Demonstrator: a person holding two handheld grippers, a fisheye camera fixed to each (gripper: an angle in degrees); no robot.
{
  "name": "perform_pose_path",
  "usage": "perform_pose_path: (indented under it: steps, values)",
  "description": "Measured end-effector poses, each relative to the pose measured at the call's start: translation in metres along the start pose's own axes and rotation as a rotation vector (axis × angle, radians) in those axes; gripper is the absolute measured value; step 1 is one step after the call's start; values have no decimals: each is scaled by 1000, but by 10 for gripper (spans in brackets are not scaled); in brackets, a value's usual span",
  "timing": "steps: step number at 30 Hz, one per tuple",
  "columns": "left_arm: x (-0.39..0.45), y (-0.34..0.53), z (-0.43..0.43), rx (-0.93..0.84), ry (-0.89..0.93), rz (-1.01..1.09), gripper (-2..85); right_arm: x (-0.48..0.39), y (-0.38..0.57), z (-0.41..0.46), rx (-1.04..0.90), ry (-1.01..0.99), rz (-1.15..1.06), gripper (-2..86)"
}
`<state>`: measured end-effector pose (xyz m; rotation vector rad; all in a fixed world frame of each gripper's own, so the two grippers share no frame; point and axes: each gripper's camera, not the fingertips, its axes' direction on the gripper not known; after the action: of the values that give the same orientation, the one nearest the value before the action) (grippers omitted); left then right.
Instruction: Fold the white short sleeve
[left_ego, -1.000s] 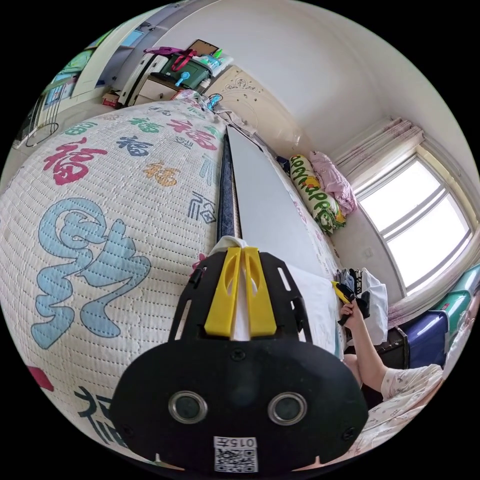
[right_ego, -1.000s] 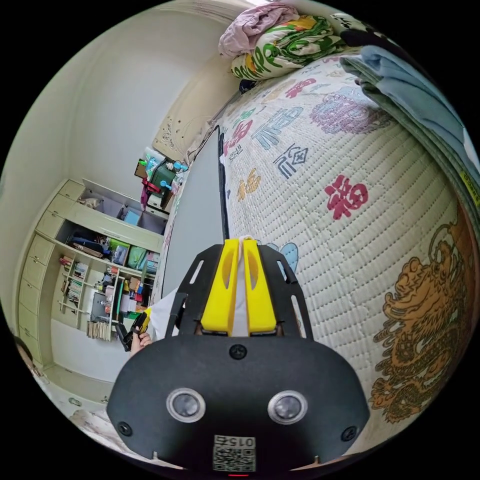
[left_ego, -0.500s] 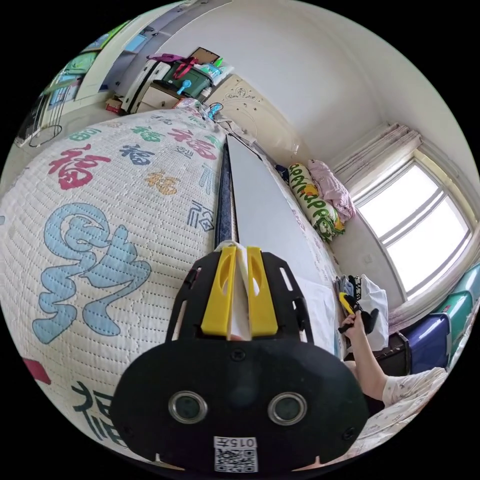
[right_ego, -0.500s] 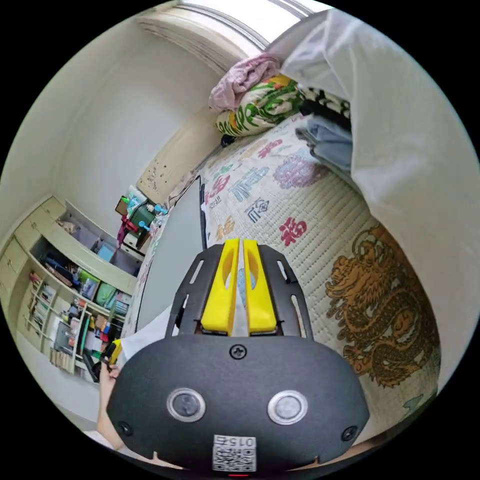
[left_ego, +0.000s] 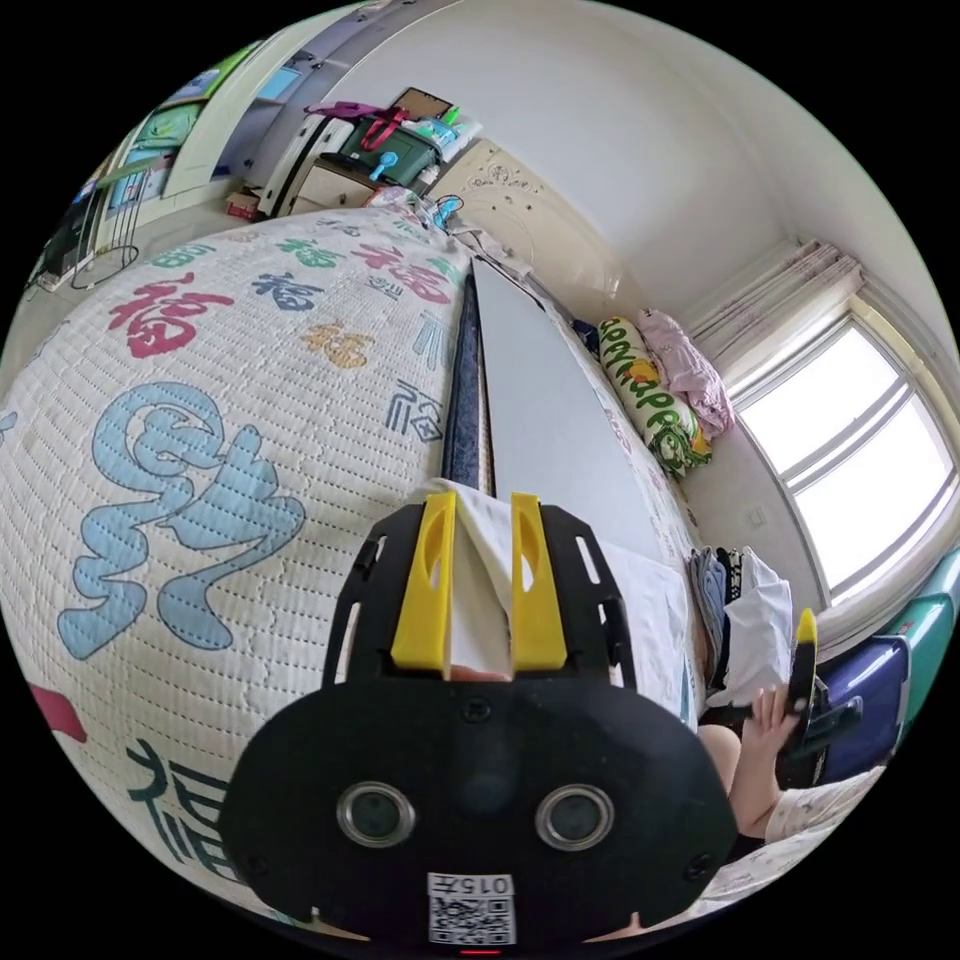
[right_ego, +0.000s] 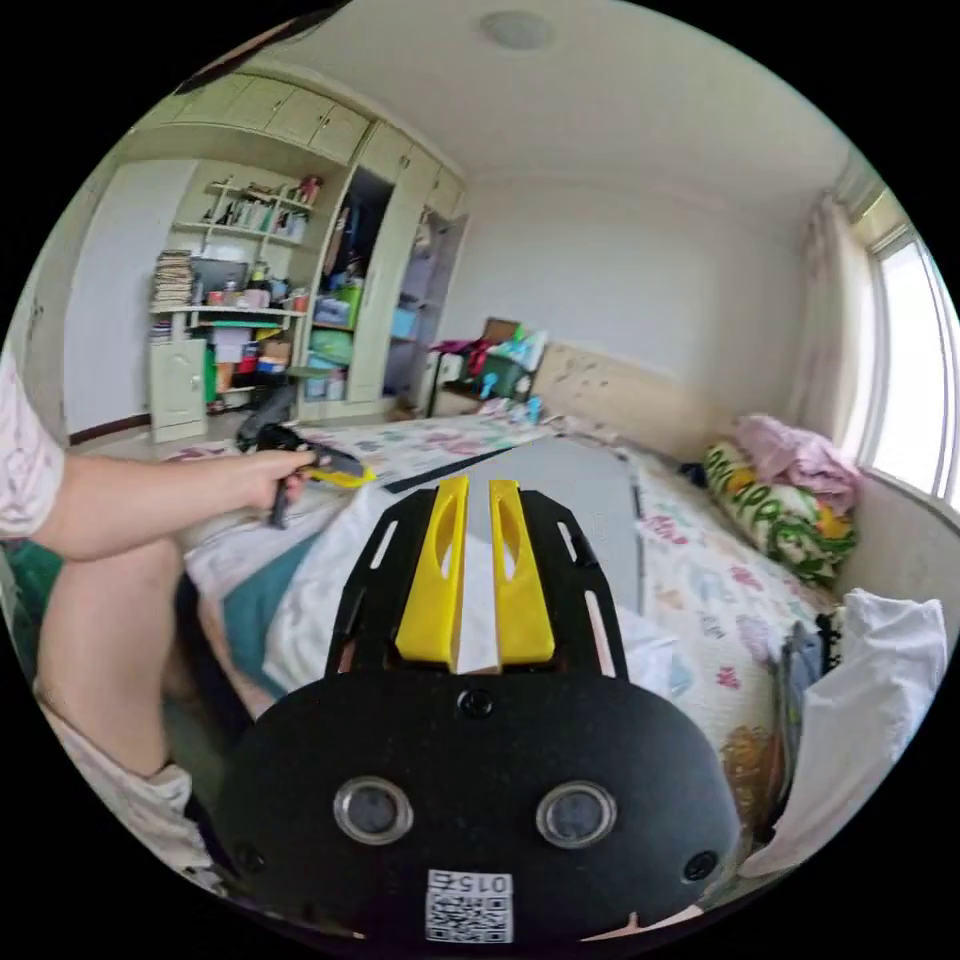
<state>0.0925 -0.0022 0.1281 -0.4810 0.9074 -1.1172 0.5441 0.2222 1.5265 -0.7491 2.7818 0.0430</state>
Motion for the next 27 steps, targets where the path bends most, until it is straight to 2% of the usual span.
perform_pose_path:
  steps: [3,6,9,17,21,27]
  values:
    - [-10,-7,0,1,27,-53,87,-122,58,7,-131,-220,-66,66]
    - [-23,-14,-5,3,60,-101,84,-223,112,13,-231,-333,-121,79]
    - [-30,-23,-11,-5,46,-122,83,-288,157,23,-331,-370,-164,90]
    - [-21,-65,-26,-39,12,-83,78,-371,248,47,-575,-445,-168,74]
    - [-30,-83,-38,-12,70,-121,16,-388,270,35,-582,-356,-151,6]
    - [-14,-130,-70,27,91,-105,-5,-394,285,3,-576,-334,-226,-10]
